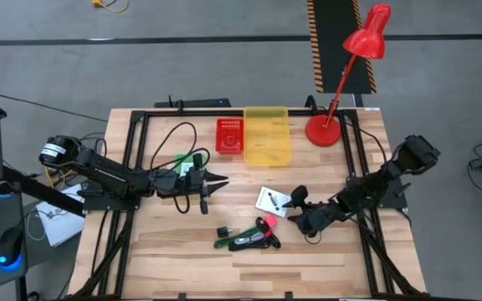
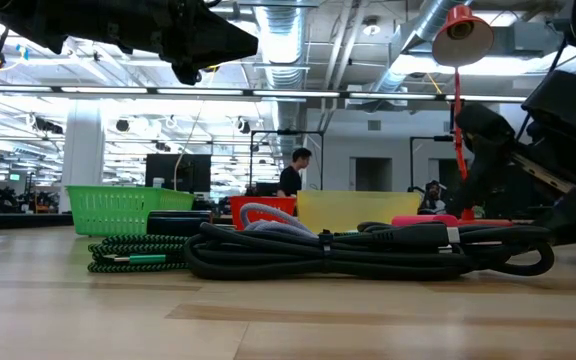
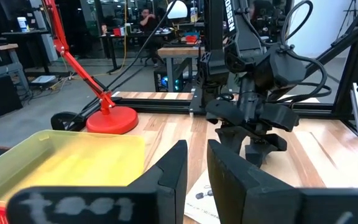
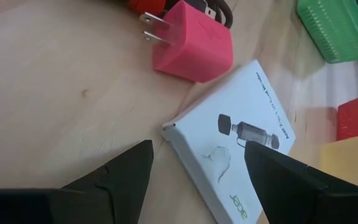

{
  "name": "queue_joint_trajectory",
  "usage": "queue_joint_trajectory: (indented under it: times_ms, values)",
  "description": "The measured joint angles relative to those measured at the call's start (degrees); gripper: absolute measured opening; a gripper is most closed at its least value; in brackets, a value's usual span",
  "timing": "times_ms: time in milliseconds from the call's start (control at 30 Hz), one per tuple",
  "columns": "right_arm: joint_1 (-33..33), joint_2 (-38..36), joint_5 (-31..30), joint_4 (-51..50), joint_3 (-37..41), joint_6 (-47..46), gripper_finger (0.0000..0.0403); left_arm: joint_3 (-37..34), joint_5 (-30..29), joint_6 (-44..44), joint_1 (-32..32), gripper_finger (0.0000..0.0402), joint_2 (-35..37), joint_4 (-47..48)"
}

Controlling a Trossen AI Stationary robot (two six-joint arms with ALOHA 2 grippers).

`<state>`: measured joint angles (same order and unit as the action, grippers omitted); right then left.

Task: Pick and place items into bin
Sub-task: Put the white card reader box into the green basket

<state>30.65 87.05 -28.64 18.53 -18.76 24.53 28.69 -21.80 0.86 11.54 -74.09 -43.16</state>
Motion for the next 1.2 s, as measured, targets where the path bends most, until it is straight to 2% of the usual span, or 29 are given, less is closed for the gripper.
queue_joint_trajectory:
  times_ms: [267,533,1200]
  values:
    - [-0.32,0.04,0.11,-0.71,0.02,-2.46,0.0255,0.00,0.00,-0.02,0.00,0.0052,0.00,-0.01]
    - [-3.54,-0.02,4.64,-0.27,0.04,-3.84,0.0255,0.00,0.01,-1.12,0.00,0.0052,-0.01,-0.01]
    - [-5.82,-0.07,7.94,-0.44,0.11,-6.71,0.0255,0.00,0.46,-1.16,-0.01,0.0052,0.00,-0.02]
